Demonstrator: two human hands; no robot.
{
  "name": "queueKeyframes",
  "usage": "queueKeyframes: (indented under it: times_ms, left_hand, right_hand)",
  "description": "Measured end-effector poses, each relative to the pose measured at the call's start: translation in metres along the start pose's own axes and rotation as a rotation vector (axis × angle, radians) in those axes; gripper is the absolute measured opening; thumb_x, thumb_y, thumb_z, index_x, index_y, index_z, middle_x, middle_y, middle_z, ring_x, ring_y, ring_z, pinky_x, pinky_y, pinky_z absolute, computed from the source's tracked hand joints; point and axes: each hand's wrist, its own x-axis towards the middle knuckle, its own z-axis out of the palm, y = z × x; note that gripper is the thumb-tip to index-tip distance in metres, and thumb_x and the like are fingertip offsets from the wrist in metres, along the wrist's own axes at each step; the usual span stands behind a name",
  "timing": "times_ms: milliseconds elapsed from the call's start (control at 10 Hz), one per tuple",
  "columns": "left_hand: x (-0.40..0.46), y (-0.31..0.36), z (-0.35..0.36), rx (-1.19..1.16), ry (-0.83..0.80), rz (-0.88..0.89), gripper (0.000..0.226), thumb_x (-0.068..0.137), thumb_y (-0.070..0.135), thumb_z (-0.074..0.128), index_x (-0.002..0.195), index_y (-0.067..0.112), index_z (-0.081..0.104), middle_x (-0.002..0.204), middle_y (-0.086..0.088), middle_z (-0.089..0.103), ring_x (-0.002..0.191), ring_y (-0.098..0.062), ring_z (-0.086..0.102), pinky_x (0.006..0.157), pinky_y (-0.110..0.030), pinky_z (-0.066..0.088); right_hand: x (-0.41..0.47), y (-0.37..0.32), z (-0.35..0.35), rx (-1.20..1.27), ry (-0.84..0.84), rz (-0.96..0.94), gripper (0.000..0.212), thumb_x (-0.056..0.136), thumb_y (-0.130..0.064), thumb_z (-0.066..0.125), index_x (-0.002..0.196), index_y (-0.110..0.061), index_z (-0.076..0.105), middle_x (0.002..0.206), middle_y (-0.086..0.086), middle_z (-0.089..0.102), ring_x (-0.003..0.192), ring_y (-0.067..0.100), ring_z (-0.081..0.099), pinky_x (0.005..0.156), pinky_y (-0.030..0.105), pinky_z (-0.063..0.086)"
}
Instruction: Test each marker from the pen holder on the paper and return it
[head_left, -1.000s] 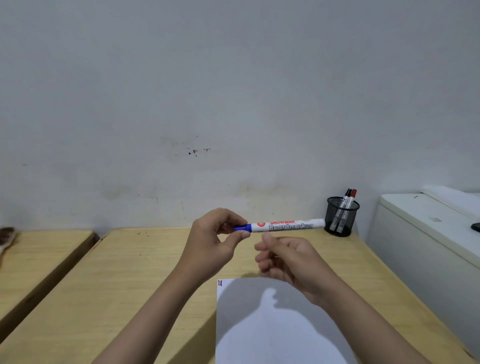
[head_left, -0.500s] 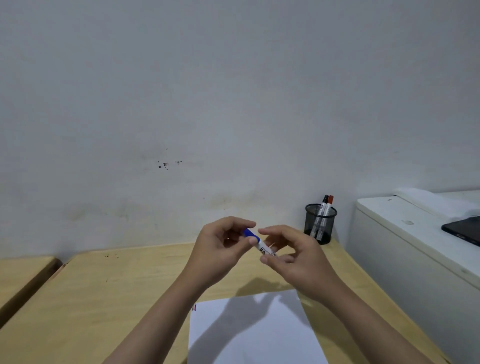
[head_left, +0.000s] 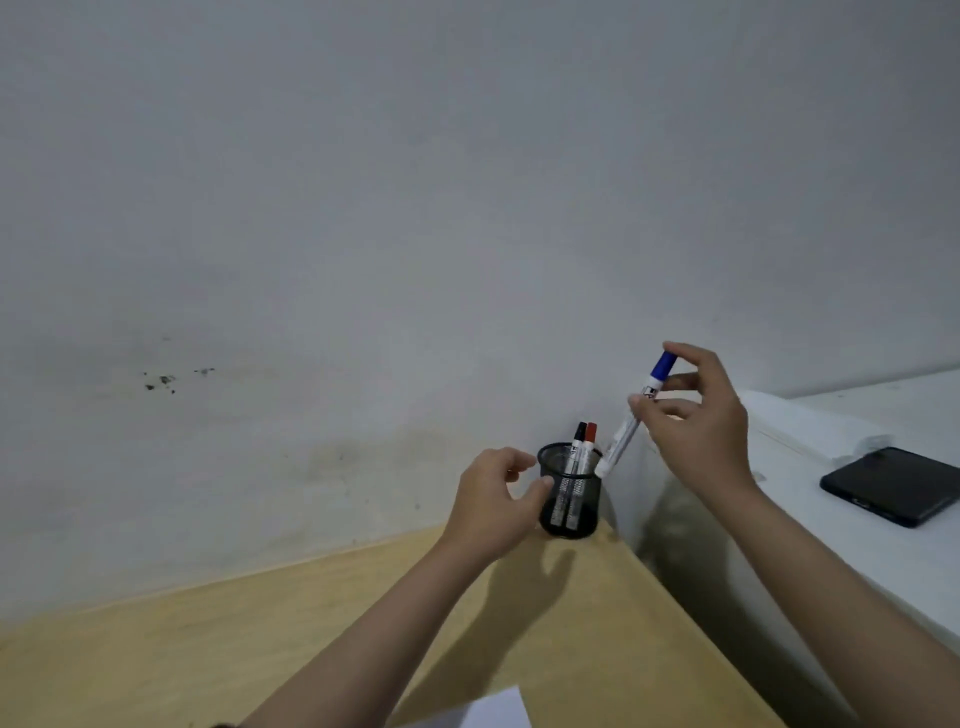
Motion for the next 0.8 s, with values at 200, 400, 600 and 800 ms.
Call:
queueKeyframes:
  times_ms: [200,400,600,800]
  left_hand:
    - [0.055,-0.029,0.057,0.17,-0.077,0.005,0.041,0.083,0.037,0.06,0.114,0.011,0.059,0.121,-0.008,0.057,0.115,-0.023,0.052,0.092,-0.027,0.04]
    - [0.069,-0.047,0.085,0.153,-0.016,-0.013,0.036,0.081,0.041,0.061,0.1,0.011,0.067,0.107,-0.006,0.06,0.103,-0.021,0.056,0.081,-0.027,0.044]
    - [0.068,-0.051,0.088,0.074,0.026,-0.012,0.039,0.077,0.042,0.066,0.104,0.014,0.067,0.105,-0.003,0.063,0.1,-0.017,0.056,0.083,-0.026,0.045]
    - [0.059,-0.045,0.082,0.06,-0.023,-0.007,0.04,0.083,0.041,0.059,0.11,0.013,0.055,0.111,-0.006,0.059,0.11,-0.023,0.053,0.087,-0.028,0.043]
  right_hand:
    - [0.043,0.055,0.03,-0.148,-0.026,0.007,0.051,0.077,-0.008,0.071,0.12,-0.026,0.05,0.09,0.006,0.057,0.065,0.016,0.066,0.064,0.025,0.054]
    - [0.043,0.109,0.054,-0.347,-0.243,0.147,0.052,0.072,-0.005,0.073,0.117,-0.018,0.051,0.066,0.002,0.059,0.061,0.015,0.06,0.058,0.03,0.049]
    - [0.032,0.13,0.066,-0.415,-0.335,0.201,0.055,0.073,-0.008,0.073,0.122,-0.015,0.05,0.095,0.011,0.065,0.078,0.021,0.063,0.069,0.039,0.057]
    - [0.03,0.112,0.059,-0.372,-0.238,0.181,0.061,0.079,-0.019,0.07,0.134,-0.017,0.043,0.125,0.017,0.054,0.11,0.028,0.056,0.086,0.036,0.047]
